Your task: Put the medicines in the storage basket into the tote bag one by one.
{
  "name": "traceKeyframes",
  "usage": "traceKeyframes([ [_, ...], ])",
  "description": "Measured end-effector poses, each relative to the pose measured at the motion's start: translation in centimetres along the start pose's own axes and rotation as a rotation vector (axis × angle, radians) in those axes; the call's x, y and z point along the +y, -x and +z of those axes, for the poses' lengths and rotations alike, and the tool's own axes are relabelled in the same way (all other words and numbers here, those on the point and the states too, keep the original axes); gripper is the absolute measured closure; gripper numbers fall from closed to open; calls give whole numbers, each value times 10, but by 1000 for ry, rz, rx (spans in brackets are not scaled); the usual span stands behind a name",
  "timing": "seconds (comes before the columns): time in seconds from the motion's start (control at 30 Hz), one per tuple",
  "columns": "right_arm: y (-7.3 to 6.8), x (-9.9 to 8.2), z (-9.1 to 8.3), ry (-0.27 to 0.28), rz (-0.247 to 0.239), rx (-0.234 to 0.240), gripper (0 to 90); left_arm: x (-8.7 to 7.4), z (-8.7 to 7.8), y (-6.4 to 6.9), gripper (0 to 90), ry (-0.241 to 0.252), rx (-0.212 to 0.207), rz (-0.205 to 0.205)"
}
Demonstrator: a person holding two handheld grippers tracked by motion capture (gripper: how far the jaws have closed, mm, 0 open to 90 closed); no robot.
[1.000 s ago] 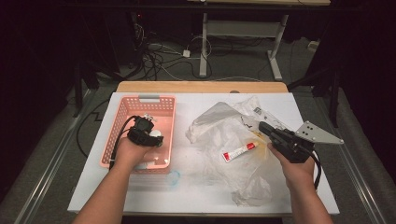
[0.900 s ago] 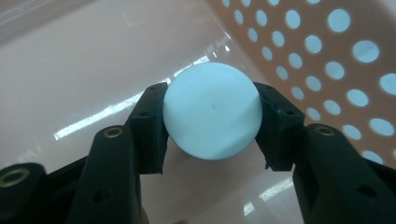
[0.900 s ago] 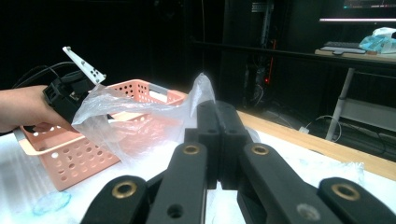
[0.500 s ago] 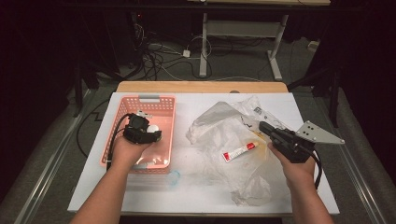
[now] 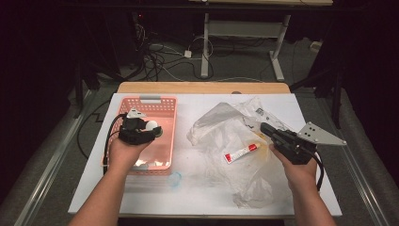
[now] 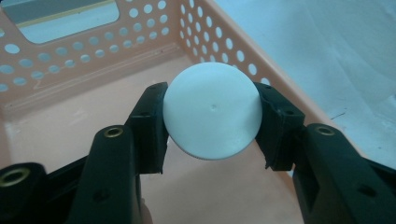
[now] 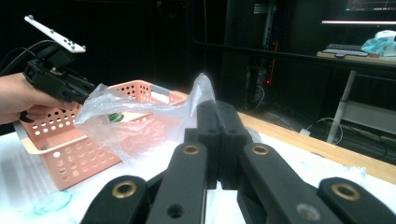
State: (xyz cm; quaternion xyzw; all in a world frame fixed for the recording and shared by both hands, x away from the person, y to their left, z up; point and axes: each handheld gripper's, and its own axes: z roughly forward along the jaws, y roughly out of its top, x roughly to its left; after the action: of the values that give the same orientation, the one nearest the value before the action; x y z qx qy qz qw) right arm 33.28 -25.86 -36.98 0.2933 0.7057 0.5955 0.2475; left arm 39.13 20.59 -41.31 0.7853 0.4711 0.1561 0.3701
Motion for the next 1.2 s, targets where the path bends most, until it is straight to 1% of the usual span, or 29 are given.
traceKeyframes([
  [0.03, -1, 0, 0, -3, 0, 0, 900, 0, -1, 1, 490, 6, 0, 3],
  [0.07, -1, 0, 1, -3, -10, 2, 900, -1, -3, 3, 490, 16, 2, 4],
  [0.1, -2, 1, 1, -2, -7, 2, 900, -1, -5, 4, 490, 26, 0, 4],
  [0.2, -3, 1, 1, -5, -8, 1, 900, -3, -9, 7, 491, 51, -20, -3],
  [0.33, -2, 1, 1, -6, -11, 3, 900, -6, -16, 14, 491, 81, -26, 1],
  [0.37, -3, 1, 1, -7, -6, 2, 900, -7, -17, 16, 491, 89, -26, 2],
  [0.43, -2, 0, 1, -7, -10, 2, 900, -9, -20, 20, 491, 97, -25, 13],
  [0.5, -2, 0, 1, -8, -12, -1, 900, -11, -23, 24, 491, 98, -16, 26],
  [0.6, -2, 0, 1, -7, -10, -8, 900, -15, -28, 28, 491, 117, -20, 27],
  [0.7, -2, -1, 1, -8, -15, -18, 900, -19, -31, 32, 491, 125, -17, 45],
  [0.77, -2, -1, 1, -10, -16, -17, 900, -21, -34, 34, 491, 134, -5, 51],
  [0.9, -2, -1, 1, -7, -21, -17, 900, -26, -38, 35, 491, 154, -5, 41],
  [0.97, -2, -2, 1, -10, -21, -17, 900, -29, -39, 35, 490, 173, -19, 27],
  [1.0, -2, -2, 2, -9, -17, -21, 900, -31, -39, 36, 491, 177, -23, 25],
  [1.03, -1, -2, 2, -10, -22, -17, 900, -32, -40, 37, 491, 183, -25, 24],
  [1.07, -1, -3, 2, -15, -15, -14, 900, -33, -41, 37, 491, 190, -27, 21],
  [1.1, -1, -3, 2, -19, -21, -18, 900, -34, -42, 38, 491, 204, -32, 15],
  [1.2, 0, -4, 3, -26, -13, -21, 900, -34, -45, 40, 491, 230, -49, 6],
])
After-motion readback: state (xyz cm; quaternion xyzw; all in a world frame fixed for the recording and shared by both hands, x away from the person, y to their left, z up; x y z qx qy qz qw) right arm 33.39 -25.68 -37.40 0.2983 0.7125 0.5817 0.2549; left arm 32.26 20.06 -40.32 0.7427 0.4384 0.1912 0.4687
